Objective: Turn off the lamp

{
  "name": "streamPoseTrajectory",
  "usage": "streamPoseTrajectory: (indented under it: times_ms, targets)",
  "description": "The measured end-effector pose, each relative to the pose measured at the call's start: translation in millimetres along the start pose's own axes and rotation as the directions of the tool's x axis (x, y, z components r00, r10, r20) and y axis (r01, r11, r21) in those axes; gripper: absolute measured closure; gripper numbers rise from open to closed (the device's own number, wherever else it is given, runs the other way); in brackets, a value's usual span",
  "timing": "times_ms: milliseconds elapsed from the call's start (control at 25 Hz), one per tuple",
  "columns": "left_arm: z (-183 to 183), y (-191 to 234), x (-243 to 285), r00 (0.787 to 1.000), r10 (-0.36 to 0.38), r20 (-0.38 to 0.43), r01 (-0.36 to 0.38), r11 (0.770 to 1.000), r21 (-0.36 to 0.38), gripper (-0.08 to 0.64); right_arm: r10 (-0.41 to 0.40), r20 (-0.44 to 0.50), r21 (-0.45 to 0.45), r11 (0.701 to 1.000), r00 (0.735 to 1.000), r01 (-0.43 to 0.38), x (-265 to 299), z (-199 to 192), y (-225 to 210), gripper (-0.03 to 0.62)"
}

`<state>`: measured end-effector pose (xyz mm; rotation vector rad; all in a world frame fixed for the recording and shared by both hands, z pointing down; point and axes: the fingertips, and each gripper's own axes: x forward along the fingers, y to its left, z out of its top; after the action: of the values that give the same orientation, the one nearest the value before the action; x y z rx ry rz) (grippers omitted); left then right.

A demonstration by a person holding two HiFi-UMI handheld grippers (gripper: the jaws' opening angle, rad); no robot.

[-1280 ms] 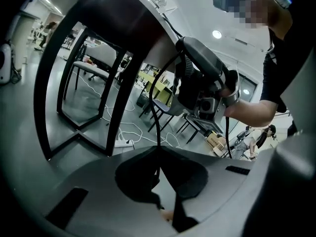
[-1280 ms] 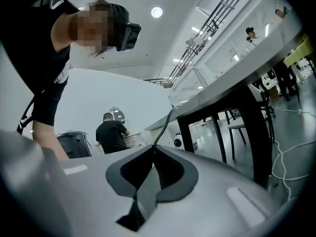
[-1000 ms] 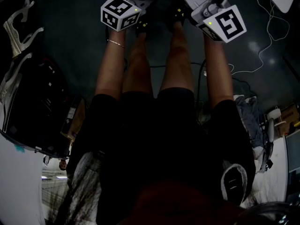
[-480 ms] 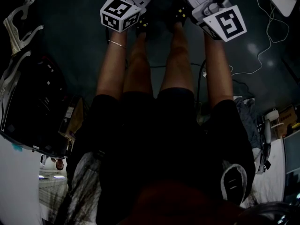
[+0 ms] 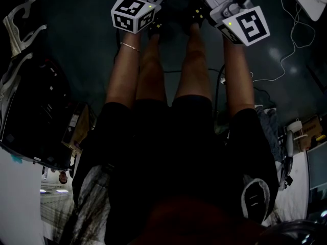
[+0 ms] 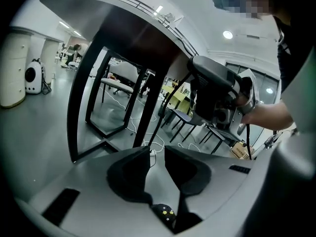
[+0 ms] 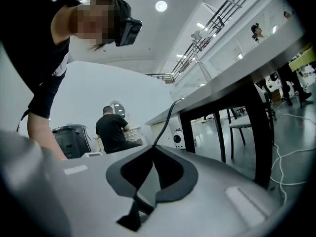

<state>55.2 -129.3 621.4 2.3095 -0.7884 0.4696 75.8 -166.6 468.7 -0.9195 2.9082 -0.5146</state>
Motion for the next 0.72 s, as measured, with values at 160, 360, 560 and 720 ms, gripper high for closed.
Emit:
streamPoseTrajectory:
  times_ms: [160,360,560,720]
  targets:
    - [-6,5,-6,1.0,-0.001,-0.01,0.001,1.0,-0.001,0.48,-0.012,-0.007,-0.006,1.0,1.0,0.012,4,-5,1,0.578]
    - [3,3,-6,1.0,-0.003,0.026,0.003,1.0,0.002,0.48,-0.032,-0.01,-0.001,1.0,0.999,0.032,5,-5,-7,0.578]
    - [11,5,-11,0.998,0.01,0.058,-0.011,1.0,0.018,0.48,-0.05,-0.014,-0.009,0.999,0.999,0.05,9,-6,-10,0.577]
    - [14,1,-14,0.997,0.006,0.071,-0.007,1.0,0.016,0.48,-0.056,-0.013,-0.007,0.998,0.998,0.056,8,-7,-11,0.577]
